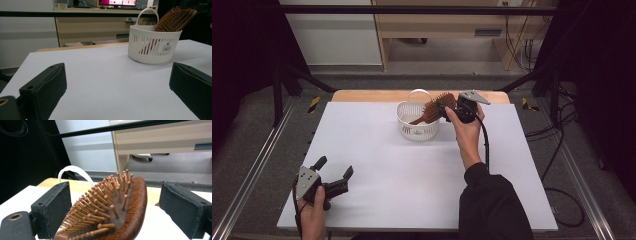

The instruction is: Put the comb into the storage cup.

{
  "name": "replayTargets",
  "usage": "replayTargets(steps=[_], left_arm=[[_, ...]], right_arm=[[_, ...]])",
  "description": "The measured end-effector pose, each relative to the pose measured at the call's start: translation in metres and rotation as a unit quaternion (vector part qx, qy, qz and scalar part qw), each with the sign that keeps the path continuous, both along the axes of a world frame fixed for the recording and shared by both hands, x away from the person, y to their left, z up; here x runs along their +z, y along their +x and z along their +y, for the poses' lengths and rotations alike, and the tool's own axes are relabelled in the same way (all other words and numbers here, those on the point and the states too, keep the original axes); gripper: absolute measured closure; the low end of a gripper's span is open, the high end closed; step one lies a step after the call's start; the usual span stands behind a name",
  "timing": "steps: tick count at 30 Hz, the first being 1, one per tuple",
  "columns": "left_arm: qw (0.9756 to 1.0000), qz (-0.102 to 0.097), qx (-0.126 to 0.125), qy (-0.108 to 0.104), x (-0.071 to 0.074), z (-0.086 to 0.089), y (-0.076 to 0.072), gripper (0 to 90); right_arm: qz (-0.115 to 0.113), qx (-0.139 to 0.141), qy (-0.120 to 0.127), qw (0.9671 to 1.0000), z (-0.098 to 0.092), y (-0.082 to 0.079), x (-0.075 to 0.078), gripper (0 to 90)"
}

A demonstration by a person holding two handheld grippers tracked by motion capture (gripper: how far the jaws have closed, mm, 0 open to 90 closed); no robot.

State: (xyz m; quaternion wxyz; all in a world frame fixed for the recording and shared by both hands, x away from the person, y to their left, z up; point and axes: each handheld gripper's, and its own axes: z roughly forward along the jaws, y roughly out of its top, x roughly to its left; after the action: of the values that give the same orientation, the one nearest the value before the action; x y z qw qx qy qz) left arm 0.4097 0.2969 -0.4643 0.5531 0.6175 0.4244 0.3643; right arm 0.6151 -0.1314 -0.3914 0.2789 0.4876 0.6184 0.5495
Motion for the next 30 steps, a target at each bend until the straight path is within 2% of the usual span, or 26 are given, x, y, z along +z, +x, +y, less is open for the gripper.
replayTargets(steps=[10,12,14,19,22,26,30], left_arm=[[1.0,0.0,0.0,0.0,0.0,0.0,0.0,1.0],[1.0,0.0,-0.001,0.0,0.0,0.0,0.0,1.0],[1.0,0.001,-0.001,0.0,0.0,0.0,0.0,0.9],[1.0,0.001,-0.001,0.0,0.0,0.0,0.0,1.0],[1.0,0.0,0.0,0.0,0.0,0.0,0.0,0.9],[1.0,0.001,0.0,0.001,0.0,0.0,0.0,0.9],[1.0,0.001,0.0,0.002,0.0,0.0,0.0,1.0]], right_arm=[[-0.008,-0.006,-0.01,0.9999,-0.004,-0.003,0.002,11.4],[-0.007,-0.011,-0.019,0.9997,-0.006,-0.003,0.002,14.4],[-0.009,-0.011,-0.027,0.9995,-0.007,-0.005,0.003,13.7],[-0.019,-0.007,-0.027,0.9994,-0.011,-0.008,0.008,14.9],[-0.022,-0.005,-0.028,0.9993,-0.013,-0.011,0.011,12.7],[-0.039,-0.014,-0.038,0.9984,-0.018,-0.015,0.016,9.9],[-0.054,-0.02,-0.033,0.9978,-0.026,-0.02,0.021,7.1]])
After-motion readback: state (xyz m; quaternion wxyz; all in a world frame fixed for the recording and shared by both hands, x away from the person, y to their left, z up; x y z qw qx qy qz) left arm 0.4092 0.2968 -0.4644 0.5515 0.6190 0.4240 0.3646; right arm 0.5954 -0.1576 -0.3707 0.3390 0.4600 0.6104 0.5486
